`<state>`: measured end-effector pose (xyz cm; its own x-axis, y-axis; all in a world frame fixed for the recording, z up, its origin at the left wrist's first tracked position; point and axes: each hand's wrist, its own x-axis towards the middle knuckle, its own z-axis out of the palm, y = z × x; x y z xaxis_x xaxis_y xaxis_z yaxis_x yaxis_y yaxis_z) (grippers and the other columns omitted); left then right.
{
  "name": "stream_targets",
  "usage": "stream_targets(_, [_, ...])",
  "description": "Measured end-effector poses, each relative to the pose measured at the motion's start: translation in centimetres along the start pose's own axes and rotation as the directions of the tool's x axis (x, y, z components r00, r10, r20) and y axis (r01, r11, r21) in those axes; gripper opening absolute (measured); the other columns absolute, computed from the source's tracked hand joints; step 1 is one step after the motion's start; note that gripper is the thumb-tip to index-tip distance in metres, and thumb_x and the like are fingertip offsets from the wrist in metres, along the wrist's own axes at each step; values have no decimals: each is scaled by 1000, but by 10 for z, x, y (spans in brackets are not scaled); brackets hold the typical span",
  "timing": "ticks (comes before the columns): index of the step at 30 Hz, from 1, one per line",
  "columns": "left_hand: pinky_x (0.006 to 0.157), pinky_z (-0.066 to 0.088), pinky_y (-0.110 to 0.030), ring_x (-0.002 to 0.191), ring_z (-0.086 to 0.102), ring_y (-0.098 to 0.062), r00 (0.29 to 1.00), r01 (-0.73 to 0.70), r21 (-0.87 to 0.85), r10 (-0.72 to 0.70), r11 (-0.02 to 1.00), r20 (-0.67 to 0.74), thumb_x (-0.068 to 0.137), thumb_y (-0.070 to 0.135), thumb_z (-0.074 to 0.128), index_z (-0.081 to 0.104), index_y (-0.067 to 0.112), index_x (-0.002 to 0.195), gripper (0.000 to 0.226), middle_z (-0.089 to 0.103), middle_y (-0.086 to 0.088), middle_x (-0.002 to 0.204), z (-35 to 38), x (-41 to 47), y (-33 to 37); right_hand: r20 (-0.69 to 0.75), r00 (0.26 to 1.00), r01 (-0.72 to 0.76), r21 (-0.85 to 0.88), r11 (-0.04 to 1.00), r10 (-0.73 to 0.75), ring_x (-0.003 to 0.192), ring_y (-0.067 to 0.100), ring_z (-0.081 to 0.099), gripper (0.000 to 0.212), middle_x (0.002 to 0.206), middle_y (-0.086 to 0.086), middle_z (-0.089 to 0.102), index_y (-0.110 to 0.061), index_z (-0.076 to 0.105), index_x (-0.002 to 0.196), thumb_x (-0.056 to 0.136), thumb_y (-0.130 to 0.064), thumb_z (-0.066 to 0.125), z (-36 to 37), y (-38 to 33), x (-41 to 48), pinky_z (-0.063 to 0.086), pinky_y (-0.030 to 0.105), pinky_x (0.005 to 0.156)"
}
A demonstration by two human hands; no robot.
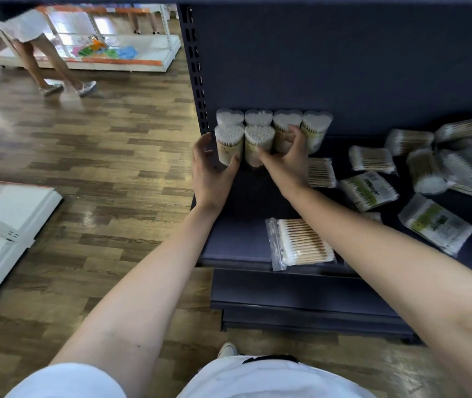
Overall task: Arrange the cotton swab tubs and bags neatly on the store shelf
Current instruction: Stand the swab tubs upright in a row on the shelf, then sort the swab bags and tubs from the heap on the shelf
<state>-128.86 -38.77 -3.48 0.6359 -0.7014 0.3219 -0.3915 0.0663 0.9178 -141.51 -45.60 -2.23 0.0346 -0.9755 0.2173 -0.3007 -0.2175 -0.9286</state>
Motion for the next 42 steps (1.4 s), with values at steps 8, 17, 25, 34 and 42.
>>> stream_targets(8, [88, 47, -18, 109, 54, -6, 953, -209, -38, 212, 977, 216, 77, 23, 73, 41, 17, 131, 64, 51, 9, 126, 28, -13, 41, -152, 970, 182, -64, 981, -190, 99, 11, 52, 60, 117, 8, 53, -8, 47, 126, 76, -29, 73, -53, -6, 21, 46, 24, 87])
stream_targets(17, [101, 39, -22, 127, 46, -11, 776, -293, -12, 245, 956, 582, 78, 30, 74, 39, 18, 139, 71, 51, 2, 137, 88, -38, 50, -237, 967, 72, -106, 992, -96, 122, 12, 49, 66, 133, 6, 51, -7, 43, 132, 78, -31, 73, -145, 29, 20, 42, 11, 95])
stream_targets(25, [108, 34, -22, 130, 44, -10, 687, -342, -120, 335, 932, 645, 79, 33, 74, 40, 16, 140, 72, 48, 0, 140, 144, -48, 84, -340, 940, -69, -208, 976, -6, 128, 14, 44, 69, 138, 4, 50, -14, 35, 142, 83, -32, 66, -230, 48, 0, 26, 3, 89])
stream_targets(34, [96, 29, -3, 123, 40, 1, 600, -247, -195, 308, 949, 738, 83, 30, 70, 40, 17, 139, 65, 48, 8, 134, 199, -75, 113, -483, 871, -58, -277, 959, -87, 120, 7, 49, 67, 134, 2, 54, -13, 43, 136, 78, -32, 71, -283, 70, -26, 37, 7, 94])
stream_targets(42, [97, 35, -15, 119, 45, -2, 610, -187, -121, 212, 975, 764, 83, 36, 69, 42, 16, 138, 64, 52, 2, 135, 216, -81, 100, -559, 827, -111, -254, 961, -53, 124, 17, 49, 64, 135, 5, 52, -11, 43, 136, 80, -28, 70, -293, 95, -10, 38, 16, 96])
